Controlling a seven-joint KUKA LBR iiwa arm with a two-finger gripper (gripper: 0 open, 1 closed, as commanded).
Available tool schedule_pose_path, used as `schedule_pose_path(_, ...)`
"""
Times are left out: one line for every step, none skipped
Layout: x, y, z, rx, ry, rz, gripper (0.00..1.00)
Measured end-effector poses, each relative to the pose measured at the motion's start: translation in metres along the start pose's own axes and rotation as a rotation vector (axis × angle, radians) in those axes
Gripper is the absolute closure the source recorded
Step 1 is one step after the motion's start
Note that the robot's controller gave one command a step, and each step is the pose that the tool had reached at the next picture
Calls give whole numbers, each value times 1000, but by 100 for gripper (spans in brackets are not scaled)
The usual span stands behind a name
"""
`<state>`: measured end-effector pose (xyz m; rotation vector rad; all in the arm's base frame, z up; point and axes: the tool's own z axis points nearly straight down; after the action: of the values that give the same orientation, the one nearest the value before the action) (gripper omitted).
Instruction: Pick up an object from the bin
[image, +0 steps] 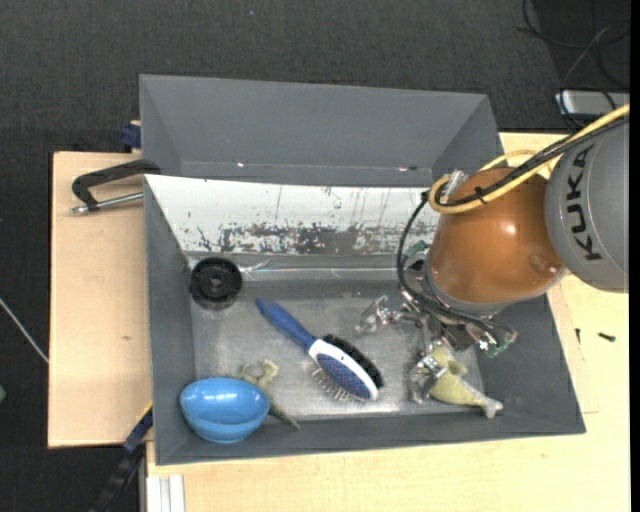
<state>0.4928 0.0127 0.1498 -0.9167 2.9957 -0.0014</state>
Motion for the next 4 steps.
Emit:
schedule_pose_path(-53,56,78,1,0,-289,0)
schedule_pose_path(-55,57,77,1,-9,-290,100)
schedule_pose_path(-50,55,78,-2,9,-289,0)
schedule_pose_path(-69,95,22,-1,-5,-295,0)
